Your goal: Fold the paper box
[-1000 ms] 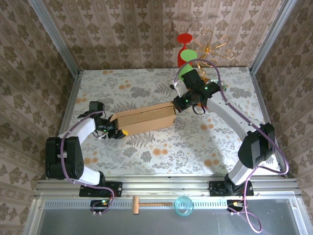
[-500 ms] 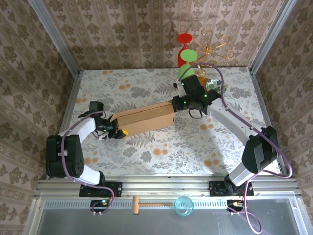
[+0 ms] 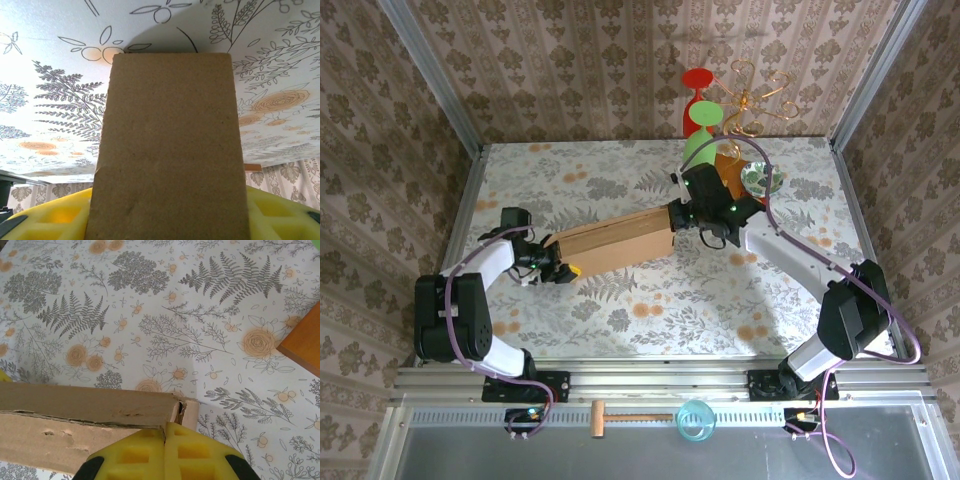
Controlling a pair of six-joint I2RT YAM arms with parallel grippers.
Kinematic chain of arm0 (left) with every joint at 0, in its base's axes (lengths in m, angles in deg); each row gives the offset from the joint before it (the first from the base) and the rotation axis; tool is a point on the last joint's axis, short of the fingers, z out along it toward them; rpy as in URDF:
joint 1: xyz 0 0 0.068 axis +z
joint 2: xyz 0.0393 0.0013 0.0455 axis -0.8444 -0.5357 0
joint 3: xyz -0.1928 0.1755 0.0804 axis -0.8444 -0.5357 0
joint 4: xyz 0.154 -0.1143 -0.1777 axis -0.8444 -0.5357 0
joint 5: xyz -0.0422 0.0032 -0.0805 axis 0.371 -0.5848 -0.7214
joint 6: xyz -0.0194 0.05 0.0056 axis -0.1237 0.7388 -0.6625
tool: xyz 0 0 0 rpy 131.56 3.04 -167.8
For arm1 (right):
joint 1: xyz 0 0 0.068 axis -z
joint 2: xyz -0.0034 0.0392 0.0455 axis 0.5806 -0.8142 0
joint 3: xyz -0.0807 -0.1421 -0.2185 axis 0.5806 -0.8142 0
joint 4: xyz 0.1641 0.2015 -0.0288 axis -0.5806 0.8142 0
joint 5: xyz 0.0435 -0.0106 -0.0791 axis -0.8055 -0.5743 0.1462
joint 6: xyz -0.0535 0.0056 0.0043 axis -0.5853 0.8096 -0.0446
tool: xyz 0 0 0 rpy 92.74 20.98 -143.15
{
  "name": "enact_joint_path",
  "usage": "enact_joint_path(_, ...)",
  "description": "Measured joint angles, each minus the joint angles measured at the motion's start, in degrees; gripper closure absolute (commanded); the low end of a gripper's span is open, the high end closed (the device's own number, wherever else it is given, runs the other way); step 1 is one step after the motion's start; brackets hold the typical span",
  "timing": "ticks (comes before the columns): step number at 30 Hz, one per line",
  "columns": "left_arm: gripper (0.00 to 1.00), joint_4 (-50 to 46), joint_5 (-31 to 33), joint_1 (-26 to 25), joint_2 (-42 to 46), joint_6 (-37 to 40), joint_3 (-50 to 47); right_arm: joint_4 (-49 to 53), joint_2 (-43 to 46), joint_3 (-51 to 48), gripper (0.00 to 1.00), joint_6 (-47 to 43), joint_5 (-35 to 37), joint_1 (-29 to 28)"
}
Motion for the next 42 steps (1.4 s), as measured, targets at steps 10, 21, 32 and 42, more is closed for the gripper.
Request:
enact_joint_path(10, 0.18, 6.40, 1.22, 2.23, -0.42, 4.48, 0.00, -0.46, -0.35, -0.87, 1.00, -0.76, 4.33, -2.16)
enact_joint_path(21, 0.06, 4.44, 3.89, 4.68, 8.02, 13.44, -0.90, 5.29, -5.22, 6.58, 1.00, -1.44, 4.90, -2.32)
enact_joint_path(32, 0.06, -5.01, 8.81, 8.72, 13.57, 27.98, -1.60, 9.38, -7.91, 11.10, 1.00, -1.64, 4.81, -2.45)
enact_joint_path(42, 0.47, -21.14, 24.44, 9.94, 16.37, 49.92, 14.97, 11.85, -9.51, 14.03, 1.00, -1.66, 4.63, -2.47)
